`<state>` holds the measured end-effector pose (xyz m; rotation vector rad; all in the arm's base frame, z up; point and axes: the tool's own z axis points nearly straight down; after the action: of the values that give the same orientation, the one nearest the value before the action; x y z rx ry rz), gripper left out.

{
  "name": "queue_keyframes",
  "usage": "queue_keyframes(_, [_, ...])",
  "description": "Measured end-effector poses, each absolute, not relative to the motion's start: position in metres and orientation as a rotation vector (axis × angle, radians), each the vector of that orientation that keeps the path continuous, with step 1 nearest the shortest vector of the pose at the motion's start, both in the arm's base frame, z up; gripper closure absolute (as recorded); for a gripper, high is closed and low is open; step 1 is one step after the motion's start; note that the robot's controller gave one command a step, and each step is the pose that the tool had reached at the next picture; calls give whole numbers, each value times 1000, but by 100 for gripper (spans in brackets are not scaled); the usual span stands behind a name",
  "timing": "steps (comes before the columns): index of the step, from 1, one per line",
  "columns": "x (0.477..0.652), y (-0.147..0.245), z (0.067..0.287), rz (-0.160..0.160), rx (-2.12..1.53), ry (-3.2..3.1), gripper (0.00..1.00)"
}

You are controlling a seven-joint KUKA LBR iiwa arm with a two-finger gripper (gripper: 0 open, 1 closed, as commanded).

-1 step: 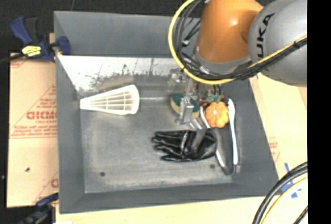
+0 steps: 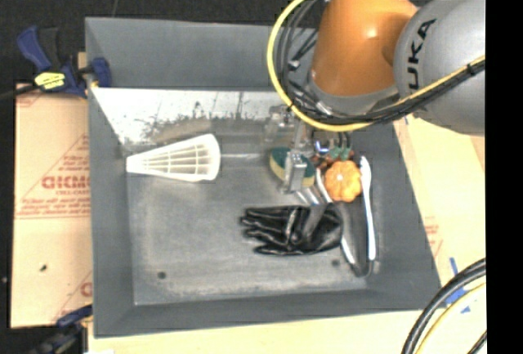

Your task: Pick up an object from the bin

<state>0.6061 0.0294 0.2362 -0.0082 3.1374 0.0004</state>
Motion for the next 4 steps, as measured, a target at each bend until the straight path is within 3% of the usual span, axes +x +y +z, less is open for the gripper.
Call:
queue_keyframes(1, [535, -5, 97, 2, 106, 3133, 0])
queue_keyframes(2, [535, 4, 159, 8, 517, 3076, 0])
queue_keyframes(3, [529, -8, 74, 0, 184, 3134, 0])
queue_keyframes(4, [532, 5, 71, 10, 539, 3065, 0])
